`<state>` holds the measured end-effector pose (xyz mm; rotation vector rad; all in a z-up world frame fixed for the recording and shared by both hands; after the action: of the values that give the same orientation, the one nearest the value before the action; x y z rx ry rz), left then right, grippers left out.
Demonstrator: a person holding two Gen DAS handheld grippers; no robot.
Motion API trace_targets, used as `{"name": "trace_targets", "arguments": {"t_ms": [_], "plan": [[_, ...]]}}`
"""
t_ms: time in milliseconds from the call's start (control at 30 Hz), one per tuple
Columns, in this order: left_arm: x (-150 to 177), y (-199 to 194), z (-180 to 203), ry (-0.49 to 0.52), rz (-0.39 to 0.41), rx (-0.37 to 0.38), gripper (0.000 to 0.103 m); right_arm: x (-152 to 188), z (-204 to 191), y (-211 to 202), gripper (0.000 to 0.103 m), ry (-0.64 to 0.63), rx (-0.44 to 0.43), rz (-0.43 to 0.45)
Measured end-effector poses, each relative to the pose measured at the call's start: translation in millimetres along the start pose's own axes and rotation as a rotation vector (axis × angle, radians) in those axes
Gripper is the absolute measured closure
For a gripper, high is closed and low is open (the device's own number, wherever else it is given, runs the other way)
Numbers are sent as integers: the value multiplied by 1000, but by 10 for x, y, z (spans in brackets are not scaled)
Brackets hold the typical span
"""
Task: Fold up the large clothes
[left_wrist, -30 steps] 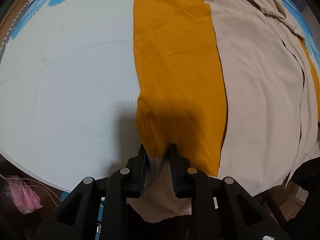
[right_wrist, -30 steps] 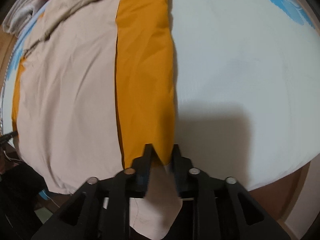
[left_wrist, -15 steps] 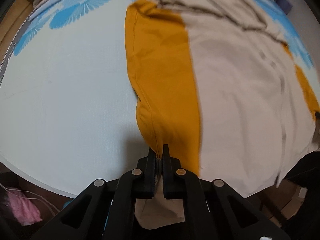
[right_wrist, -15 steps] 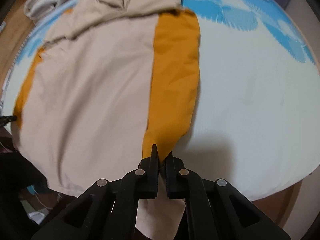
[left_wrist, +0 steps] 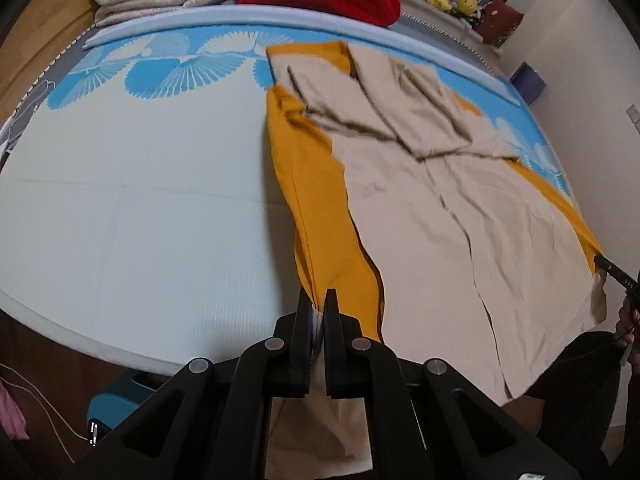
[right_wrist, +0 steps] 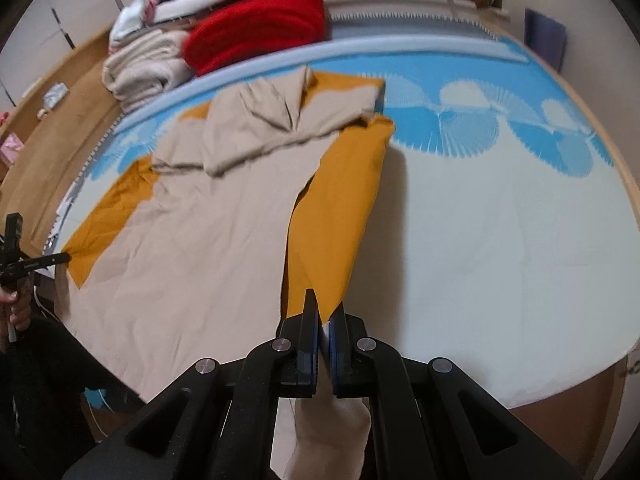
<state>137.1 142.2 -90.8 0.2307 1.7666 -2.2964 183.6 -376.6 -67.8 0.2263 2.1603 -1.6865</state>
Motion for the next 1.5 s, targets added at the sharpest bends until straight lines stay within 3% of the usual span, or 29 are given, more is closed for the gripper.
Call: {"name": "trace_targets", "arguments": {"t_ms": [300, 467, 633, 800, 900, 1033, 1133, 1267, 1400, 1500], "plan": [[364, -578, -28, -65, 49, 94, 100, 211, -229, -766, 99, -59, -70, 121], [106, -391, -203, -205, 43, 170, 100, 179, -104, -931, 99, -8, -104, 194], [-483, 80, -416, -308, -8, 189, 100, -276, 175, -524, 99, 37, -104, 177], [-1138, 548, -566, -351, -20, 189, 100, -1061, 457, 146, 99, 73, -75, 141], [-1359, 881, -698, -399, -42, 202, 100, -1431, 628, 646, 99, 119, -35, 113], [-1503, 1183, -792, -426, -89, 217, 99, -1608, 863, 1282, 99, 233, -30, 54], [-1606, 1343, -873, -414, -119, 178, 99, -1717, 933, 1607, 99, 230, -14, -4], [-1684, 1402, -967, -429, -143, 245, 97, -1848, 984, 1856, 99, 227, -17, -46], [-1739, 1223, -1068, -492, -78, 341, 91, -1965, 1091, 1868, 99, 329, -120, -34], [-1770, 1049, -1163, -514, -1, 333, 80, -1963, 1182, 1767, 96, 434, -196, 9]]}}
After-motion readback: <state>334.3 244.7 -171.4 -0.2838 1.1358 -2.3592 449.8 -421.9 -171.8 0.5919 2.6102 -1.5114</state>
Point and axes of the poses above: each gripper's, at about its wrist camera, not at the fingertips, and y roughly the way its jaws point, z to its right, x to its underside, the point moved 8 cm from there along y, roughly the way its jaws point, and after that the axes turned 7 degrees about -z, right-handed, at the moved point
